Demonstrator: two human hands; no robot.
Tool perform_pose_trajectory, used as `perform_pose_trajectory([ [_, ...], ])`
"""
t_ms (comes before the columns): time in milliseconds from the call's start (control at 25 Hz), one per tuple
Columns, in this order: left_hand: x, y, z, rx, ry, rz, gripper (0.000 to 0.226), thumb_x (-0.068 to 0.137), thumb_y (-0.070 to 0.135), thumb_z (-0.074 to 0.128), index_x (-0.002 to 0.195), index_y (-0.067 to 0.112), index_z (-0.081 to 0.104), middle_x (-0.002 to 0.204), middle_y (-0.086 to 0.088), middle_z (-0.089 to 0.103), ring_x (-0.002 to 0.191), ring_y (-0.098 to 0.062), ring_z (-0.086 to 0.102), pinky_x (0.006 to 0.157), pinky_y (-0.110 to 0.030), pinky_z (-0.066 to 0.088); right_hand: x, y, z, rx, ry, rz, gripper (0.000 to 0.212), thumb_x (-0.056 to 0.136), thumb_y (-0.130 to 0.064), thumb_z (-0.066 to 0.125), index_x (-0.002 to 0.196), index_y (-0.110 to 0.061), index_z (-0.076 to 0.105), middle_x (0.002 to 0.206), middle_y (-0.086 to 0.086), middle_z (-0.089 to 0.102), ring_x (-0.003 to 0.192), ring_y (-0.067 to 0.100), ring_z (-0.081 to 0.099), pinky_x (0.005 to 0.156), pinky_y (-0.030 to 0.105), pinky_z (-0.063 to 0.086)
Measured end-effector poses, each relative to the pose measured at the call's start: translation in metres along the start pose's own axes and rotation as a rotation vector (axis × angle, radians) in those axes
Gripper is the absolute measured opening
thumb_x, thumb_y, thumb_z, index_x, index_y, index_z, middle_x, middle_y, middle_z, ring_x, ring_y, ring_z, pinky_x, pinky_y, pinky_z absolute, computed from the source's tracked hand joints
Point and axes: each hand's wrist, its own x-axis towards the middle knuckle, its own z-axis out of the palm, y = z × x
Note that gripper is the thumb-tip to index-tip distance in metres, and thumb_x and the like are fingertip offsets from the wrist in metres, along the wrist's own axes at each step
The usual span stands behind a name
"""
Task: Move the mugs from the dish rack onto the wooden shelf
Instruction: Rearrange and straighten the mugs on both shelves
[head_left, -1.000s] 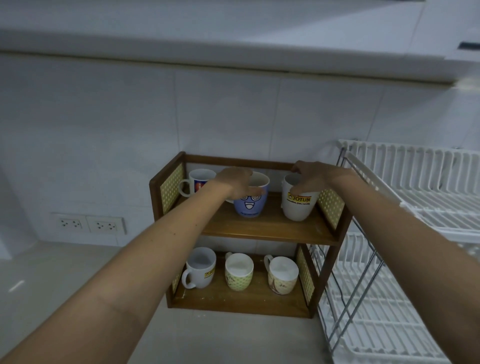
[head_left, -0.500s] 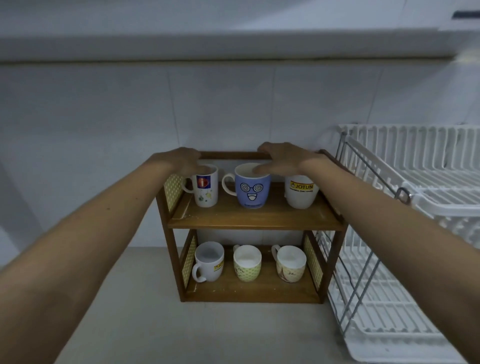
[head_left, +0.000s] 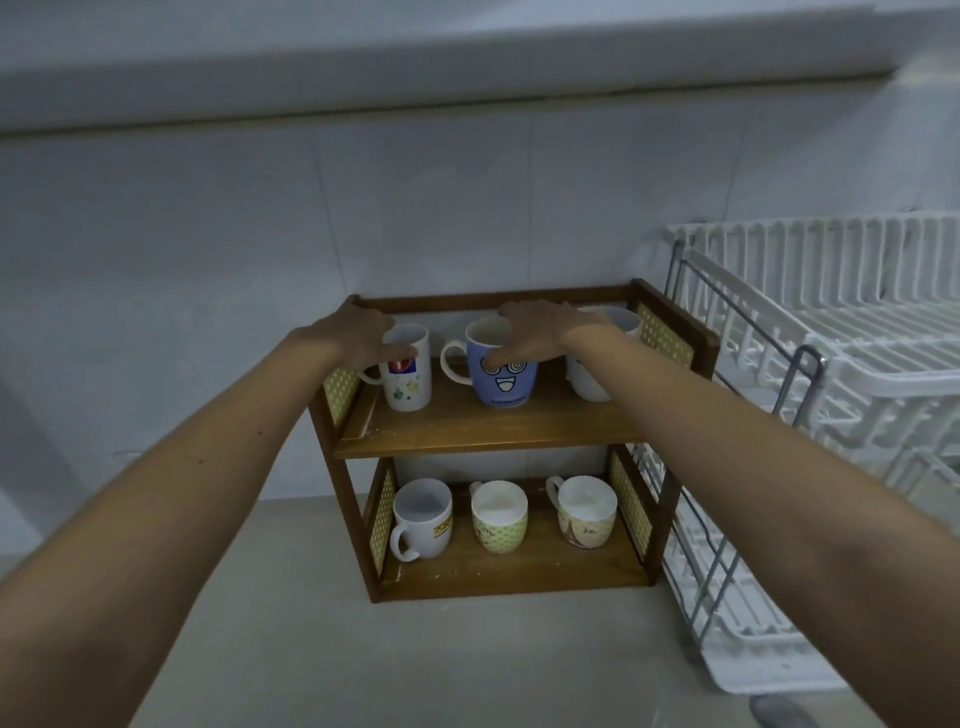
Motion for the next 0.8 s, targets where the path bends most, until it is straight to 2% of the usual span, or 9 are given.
perform_pose_trajectory([
  [120, -0.008, 0.014, 0.004, 0.064, 0.058, -0.052, 0.060, 0.093, 0.048, 0.047, 0.136, 0.007, 0.040, 0.137, -0.015, 0.050, 0.121, -0.027, 0.050, 0.102, -0.038, 0.041, -0.014, -0.009, -0.001, -0.104, 0.036, -0.034, 0.084, 0.079, -0.064, 0.054, 0.144, -0.016, 0.029, 0.149, 0.008, 0.036, 0.135, 0.030, 0.032, 0.111, 0.054, 0.018],
  [200, -0.027, 0.028, 0.022, 0.007, 0.326, 0.023, 0.061, 0.093, 0.041, 0.049, 0.143, 0.010, 0.031, 0.147, -0.013, 0.041, 0.132, -0.028, 0.041, 0.109, -0.043, 0.036, -0.035, -0.019, 0.008, -0.042, 0.252, -0.121, 0.074, 0.082, -0.056, 0.056, 0.141, -0.018, 0.035, 0.148, 0.008, 0.037, 0.136, 0.028, 0.031, 0.111, 0.051, 0.021],
  [280, -0.061, 0.040, 0.054, -0.152, 0.668, 0.228, 0.045, 0.093, 0.027, 0.051, 0.134, 0.010, 0.045, 0.133, -0.012, 0.054, 0.120, -0.026, 0.053, 0.099, -0.041, 0.046, -0.069, -0.026, 0.034, 0.128, 0.589, -0.247, 0.048, 0.083, -0.039, 0.059, 0.125, -0.017, 0.053, 0.126, 0.007, 0.058, 0.116, 0.024, 0.051, 0.091, 0.037, 0.042],
  [360, -0.100, 0.044, 0.090, -0.175, 0.768, 0.508, 0.027, 0.089, 0.017, 0.052, 0.113, 0.009, 0.061, 0.107, -0.009, 0.067, 0.098, -0.021, 0.062, 0.081, -0.034, 0.052, -0.108, -0.029, 0.067, 0.183, 0.753, -0.370, 0.023, 0.082, -0.030, 0.056, 0.101, -0.019, 0.063, 0.093, 0.000, 0.067, 0.084, 0.015, 0.060, 0.065, 0.026, 0.046],
  [440, -0.121, 0.039, 0.126, -0.057, 0.591, 0.713, 0.018, 0.084, 0.014, 0.054, 0.096, 0.014, 0.067, 0.091, -0.003, 0.069, 0.084, -0.017, 0.063, 0.070, -0.029, 0.050, -0.130, -0.026, 0.102, 0.158, 0.637, -0.418, 0.012, 0.082, -0.027, 0.054, 0.085, -0.022, 0.065, 0.070, -0.005, 0.067, 0.063, 0.013, 0.061, 0.049, 0.023, 0.042],
  [480, -0.125, 0.038, 0.140, -0.035, 0.442, 0.702, 0.017, 0.082, 0.013, 0.055, 0.094, 0.016, 0.067, 0.090, -0.001, 0.069, 0.084, -0.018, 0.063, 0.069, -0.029, 0.051, -0.133, -0.025, 0.119, 0.129, 0.498, -0.390, 0.013, 0.083, -0.028, 0.054, 0.084, -0.022, 0.066, 0.067, -0.004, 0.067, 0.061, 0.016, 0.063, 0.047, 0.024, 0.041],
  [640, -0.099, 0.030, 0.177, -0.367, -0.016, 0.136, 0.039, 0.088, 0.014, 0.055, 0.128, 0.015, 0.053, 0.136, -0.005, 0.052, 0.124, -0.021, 0.048, 0.098, -0.028, 0.040, -0.102, -0.018, 0.164, 0.079, -0.012, -0.111, 0.025, 0.087, -0.030, 0.049, 0.108, -0.024, 0.063, 0.105, 0.005, 0.068, 0.098, 0.030, 0.060, 0.075, 0.034, 0.044],
  [720, -0.079, 0.023, 0.191, -0.362, -0.089, -0.084, 0.053, 0.090, 0.020, 0.054, 0.141, 0.015, 0.038, 0.146, -0.012, 0.040, 0.133, -0.028, 0.040, 0.106, -0.038, 0.038, -0.075, -0.016, 0.179, 0.098, -0.109, 0.006, 0.040, 0.087, -0.033, 0.053, 0.125, -0.020, 0.054, 0.124, 0.010, 0.060, 0.111, 0.032, 0.054, 0.090, 0.041, 0.046],
  [800, -0.059, 0.020, 0.201, -0.235, -0.124, -0.137, 0.059, 0.092, 0.026, 0.052, 0.146, 0.019, 0.029, 0.151, -0.016, 0.033, 0.137, -0.034, 0.032, 0.109, -0.043, 0.034, -0.048, -0.015, 0.193, 0.084, -0.151, 0.074, 0.056, 0.085, -0.040, 0.056, 0.134, -0.015, 0.045, 0.132, 0.014, 0.051, 0.118, 0.033, 0.049, 0.095, 0.045, 0.045],
])
